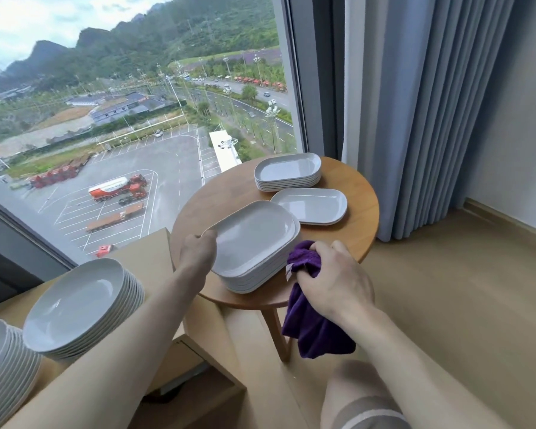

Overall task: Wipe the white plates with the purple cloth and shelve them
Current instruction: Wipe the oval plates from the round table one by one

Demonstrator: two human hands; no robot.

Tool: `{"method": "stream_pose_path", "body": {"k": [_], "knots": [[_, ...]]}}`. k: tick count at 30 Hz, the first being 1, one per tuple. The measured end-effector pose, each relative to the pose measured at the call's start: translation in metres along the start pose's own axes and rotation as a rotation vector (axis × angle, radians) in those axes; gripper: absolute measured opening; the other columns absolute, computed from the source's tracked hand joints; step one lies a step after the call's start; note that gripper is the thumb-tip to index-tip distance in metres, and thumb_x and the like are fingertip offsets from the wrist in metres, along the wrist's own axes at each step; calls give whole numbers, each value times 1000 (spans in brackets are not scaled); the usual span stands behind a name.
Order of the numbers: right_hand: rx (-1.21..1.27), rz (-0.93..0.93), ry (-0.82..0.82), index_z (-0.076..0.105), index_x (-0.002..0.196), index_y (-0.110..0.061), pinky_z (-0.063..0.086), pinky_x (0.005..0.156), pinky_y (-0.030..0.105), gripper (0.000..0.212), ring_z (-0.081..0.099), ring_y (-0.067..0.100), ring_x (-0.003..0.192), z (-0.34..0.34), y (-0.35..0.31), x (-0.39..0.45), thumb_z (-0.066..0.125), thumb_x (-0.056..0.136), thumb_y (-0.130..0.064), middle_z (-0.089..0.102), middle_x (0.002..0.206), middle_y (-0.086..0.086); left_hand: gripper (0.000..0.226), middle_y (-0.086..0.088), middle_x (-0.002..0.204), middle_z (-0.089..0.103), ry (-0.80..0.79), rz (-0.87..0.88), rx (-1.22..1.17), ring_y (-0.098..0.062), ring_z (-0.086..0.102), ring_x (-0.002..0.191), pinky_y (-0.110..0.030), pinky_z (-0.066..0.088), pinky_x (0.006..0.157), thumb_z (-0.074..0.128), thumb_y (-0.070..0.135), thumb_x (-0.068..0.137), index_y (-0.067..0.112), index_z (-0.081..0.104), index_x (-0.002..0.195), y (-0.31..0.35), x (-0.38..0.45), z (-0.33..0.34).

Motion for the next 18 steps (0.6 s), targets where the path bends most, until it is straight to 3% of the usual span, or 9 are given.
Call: {"method": "stream_pose_path", "body": {"k": [5,11,15,18], "knots": [[27,20,21,55,115,-34,45,64,30,28,58,16,79,-5,5,4,56,92,-50,46,100,-11,13,-8,84,50,-30,7,155,-25,41,68,-32,33,62,50,17,88,11,53,77,4,16,-3],[71,60,70,57,122,-35,46,71,31,34,59,18,83,-17,16,15,57,91,-50,48,104,-10,15,-4,69,49,-80,183,410,-25,43,67,-31,29,57,52,14,84,17,50,69,44,18,29],[98,109,132,57,121,-34,45,71,31,34,56,17,82,-34,30,25,59,91,-49,48,104,-11,14,-6,65,58,-131,303,540,-32,58,68,-29,38,54,51,15,78,16,56,66,81,25,75],[139,142,187,58,108,-35,45,67,32,22,56,13,77,-47,40,29,58,91,-49,47,98,-12,19,-13,80,65,-189,344,649,-35,64,78,-31,38,53,53,16,87,13,53,68,105,35,117]]}}
Point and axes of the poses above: each hand's wrist, its own x-axis towards the middle knuckle, its own z-axis out of the palm, y = z × x, the point moved 7 cm from there along x, towards the middle knuckle
